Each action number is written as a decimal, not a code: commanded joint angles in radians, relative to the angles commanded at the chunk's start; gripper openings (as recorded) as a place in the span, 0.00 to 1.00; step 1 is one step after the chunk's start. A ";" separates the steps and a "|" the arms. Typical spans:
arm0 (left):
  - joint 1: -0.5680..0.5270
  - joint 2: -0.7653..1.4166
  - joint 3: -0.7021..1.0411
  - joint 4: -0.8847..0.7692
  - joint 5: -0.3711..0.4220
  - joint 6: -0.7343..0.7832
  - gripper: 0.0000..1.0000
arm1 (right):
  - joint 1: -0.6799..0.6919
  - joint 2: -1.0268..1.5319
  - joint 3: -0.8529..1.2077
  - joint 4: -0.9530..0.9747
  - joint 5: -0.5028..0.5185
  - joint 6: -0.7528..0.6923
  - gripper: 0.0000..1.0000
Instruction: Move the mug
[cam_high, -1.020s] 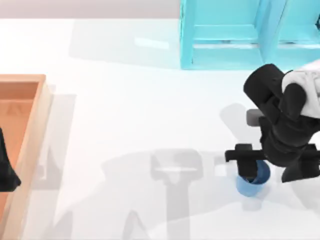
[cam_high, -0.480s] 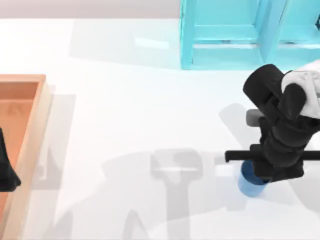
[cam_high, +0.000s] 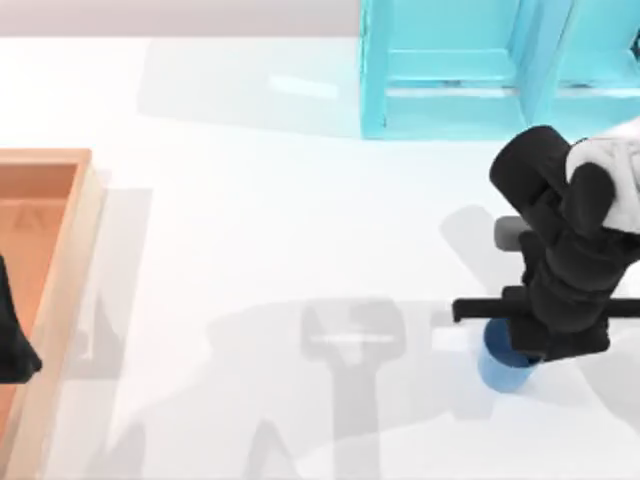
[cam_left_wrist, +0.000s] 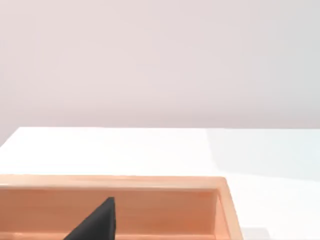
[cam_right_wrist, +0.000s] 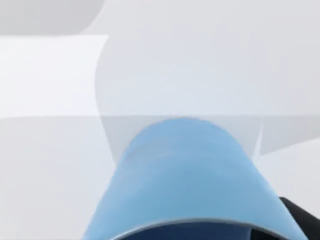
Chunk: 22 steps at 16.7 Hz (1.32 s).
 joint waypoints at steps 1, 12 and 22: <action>0.000 0.000 0.000 0.000 0.000 0.000 1.00 | -0.021 0.003 0.010 -0.009 0.000 -0.021 0.00; 0.000 0.000 0.000 0.000 0.000 0.000 1.00 | -0.766 0.000 0.172 -0.236 0.005 -0.771 0.00; 0.000 0.000 0.000 0.000 0.000 0.000 1.00 | -1.014 -0.057 0.214 -0.286 -0.003 -1.019 0.00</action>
